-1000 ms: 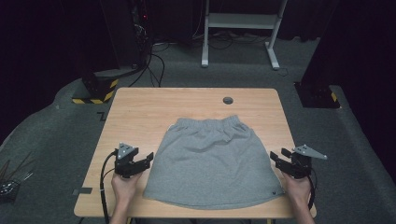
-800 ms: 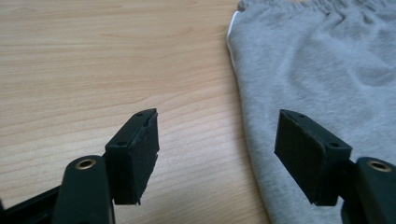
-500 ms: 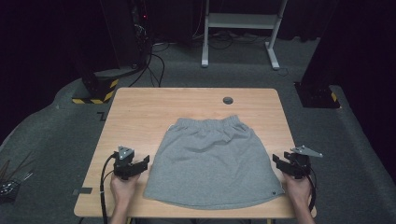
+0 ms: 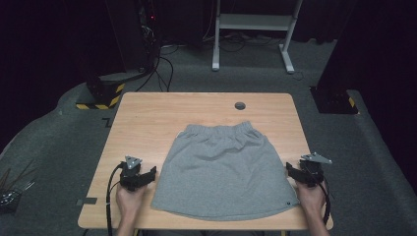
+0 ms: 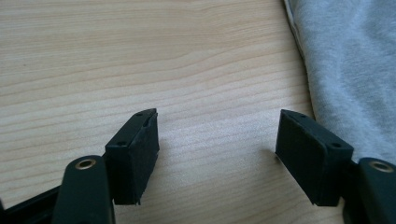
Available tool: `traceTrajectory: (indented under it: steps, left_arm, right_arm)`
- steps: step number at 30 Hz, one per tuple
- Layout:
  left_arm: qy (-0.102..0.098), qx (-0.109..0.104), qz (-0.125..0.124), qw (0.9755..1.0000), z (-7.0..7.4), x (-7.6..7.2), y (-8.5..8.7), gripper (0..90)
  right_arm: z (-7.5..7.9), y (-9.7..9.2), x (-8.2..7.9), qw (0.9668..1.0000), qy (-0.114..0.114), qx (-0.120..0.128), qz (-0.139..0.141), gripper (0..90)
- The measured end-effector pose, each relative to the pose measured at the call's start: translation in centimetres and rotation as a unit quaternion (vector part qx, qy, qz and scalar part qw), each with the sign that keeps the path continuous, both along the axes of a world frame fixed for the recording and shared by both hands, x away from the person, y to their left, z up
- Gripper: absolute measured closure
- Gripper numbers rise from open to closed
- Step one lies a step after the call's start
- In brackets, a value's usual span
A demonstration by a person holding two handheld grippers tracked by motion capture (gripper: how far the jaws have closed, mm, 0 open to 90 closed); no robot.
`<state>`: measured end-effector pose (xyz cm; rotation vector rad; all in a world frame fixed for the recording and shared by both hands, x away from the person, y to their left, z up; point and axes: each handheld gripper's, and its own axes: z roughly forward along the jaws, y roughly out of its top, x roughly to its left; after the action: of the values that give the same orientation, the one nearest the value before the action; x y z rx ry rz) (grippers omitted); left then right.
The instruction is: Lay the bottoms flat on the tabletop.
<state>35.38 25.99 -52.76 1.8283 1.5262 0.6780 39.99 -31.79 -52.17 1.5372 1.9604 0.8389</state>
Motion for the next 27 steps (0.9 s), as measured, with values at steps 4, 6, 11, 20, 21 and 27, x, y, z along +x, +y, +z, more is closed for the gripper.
traceTrajectory:
  steps: [4, 6, 11, 20, 21, 27]
  left_arm:
    - [0.006, 0.007, 0.000, 1.0000, -0.02, 0.05, -0.11, 29.9]
    - [0.006, 0.015, 0.001, 0.9999, -0.03, 0.07, -0.22, 29.4]
    - [0.006, 0.014, 0.004, 0.9999, -0.04, 0.10, -0.20, 28.1]
    - [0.008, 0.014, 0.001, 0.9999, -0.04, 0.08, -0.22, 27.1]
    - [0.007, 0.014, 0.002, 0.9999, -0.04, 0.08, -0.23, 27.2]
    - [0.007, 0.014, 0.001, 0.9999, -0.04, 0.08, -0.22, 26.9]
  right_arm:
    - [-0.01, -0.01, 0.05, 1.0000, 0.004, 0.000, 0.000, 34.1]
    - [-0.03, 0.02, 0.06, 1.0000, 0.004, 0.001, -0.002, 33.1]
    - [-0.04, 0.01, 0.09, 1.0000, 0.004, 0.000, -0.003, 32.7]
    - [-0.06, -0.05, 0.08, 0.9999, 0.006, 0.001, -0.015, 29.9]
    - [-0.06, -0.05, 0.08, 0.9999, 0.006, 0.001, -0.015, 29.9]
    - [-0.06, -0.06, 0.08, 0.9999, 0.006, 0.001, -0.015, 29.8]
